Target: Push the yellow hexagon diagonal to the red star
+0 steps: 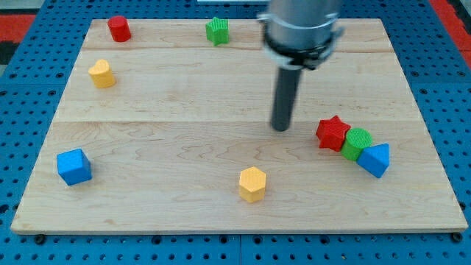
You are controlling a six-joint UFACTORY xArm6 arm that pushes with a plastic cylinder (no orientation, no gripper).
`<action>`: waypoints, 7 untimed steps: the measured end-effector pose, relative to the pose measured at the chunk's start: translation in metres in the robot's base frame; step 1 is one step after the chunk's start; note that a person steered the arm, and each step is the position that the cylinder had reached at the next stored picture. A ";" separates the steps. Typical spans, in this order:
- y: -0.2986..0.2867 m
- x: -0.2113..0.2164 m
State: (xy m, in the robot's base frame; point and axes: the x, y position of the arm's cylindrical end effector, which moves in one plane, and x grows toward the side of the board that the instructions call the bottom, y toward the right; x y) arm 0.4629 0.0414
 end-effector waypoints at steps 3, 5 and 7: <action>-0.178 0.088; -0.038 0.112; 0.050 0.109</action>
State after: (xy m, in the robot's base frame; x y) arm 0.5719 0.0909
